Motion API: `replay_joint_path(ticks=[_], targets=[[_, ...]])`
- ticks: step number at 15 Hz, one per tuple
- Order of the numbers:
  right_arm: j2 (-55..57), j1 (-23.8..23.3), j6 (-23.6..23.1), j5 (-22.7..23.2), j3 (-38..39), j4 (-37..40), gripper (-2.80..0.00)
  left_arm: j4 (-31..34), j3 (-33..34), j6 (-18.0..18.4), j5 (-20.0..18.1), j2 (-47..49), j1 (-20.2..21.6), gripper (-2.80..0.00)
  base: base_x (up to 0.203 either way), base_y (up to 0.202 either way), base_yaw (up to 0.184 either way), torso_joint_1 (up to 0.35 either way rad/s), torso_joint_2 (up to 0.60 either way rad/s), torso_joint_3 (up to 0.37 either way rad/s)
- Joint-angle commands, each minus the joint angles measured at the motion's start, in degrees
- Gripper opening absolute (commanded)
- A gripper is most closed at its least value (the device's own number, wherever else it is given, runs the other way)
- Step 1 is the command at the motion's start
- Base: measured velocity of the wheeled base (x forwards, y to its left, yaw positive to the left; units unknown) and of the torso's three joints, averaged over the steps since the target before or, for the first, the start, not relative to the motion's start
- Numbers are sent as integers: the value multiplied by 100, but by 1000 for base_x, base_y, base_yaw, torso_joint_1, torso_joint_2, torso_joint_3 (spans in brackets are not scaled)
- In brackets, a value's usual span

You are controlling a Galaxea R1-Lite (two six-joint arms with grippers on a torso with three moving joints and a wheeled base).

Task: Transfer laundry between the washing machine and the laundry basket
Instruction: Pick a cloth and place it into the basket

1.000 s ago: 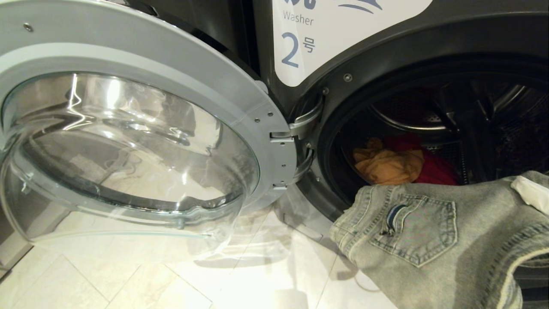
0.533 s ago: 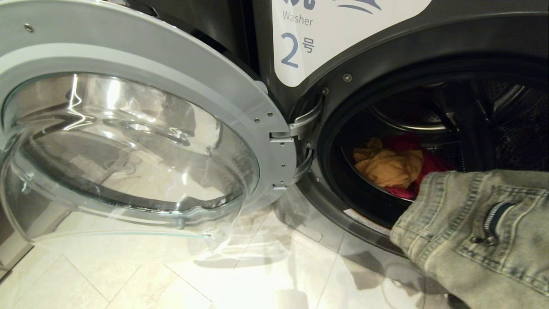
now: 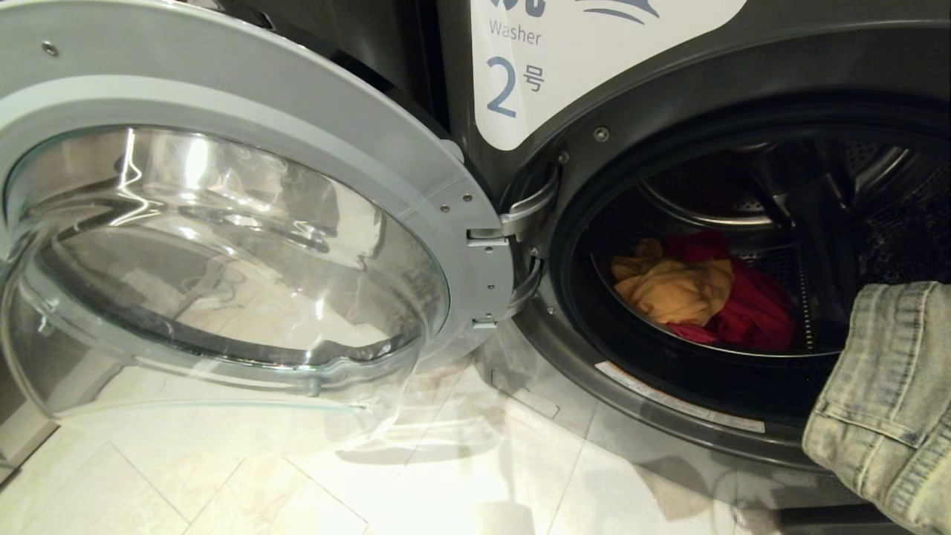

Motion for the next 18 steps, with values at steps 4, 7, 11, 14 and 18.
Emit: replay_joint_path(ticks=[4, 7, 11, 14, 18], targets=[[-316, -5, 56, 149, -542, 1459, -280, -5, 229, -3, 7, 9, 2, -280, 0, 0, 0, 0, 0, 0], [-291, -20, 17, 616, -403, 1660, -280, -5, 229, -3, -2, 9, 2, -280, 0, 0, 0, 0, 0, 0], [-309, 7, -231, 1087, -155, 1747, -280, -5, 229, -11, 6, 9, 2, -280, 0, 0, 0, 0, 0, 0], [-505, -17, -142, 1675, -113, 1736, -280, -5, 229, -3, -2, 9, 2, -280, 0, 0, 0, 0, 0, 0], [-745, 8, -116, 1780, -109, 1735, -280, -5, 229, -3, 2, 9, 2, -280, 0, 0, 0, 0, 0, 0]])
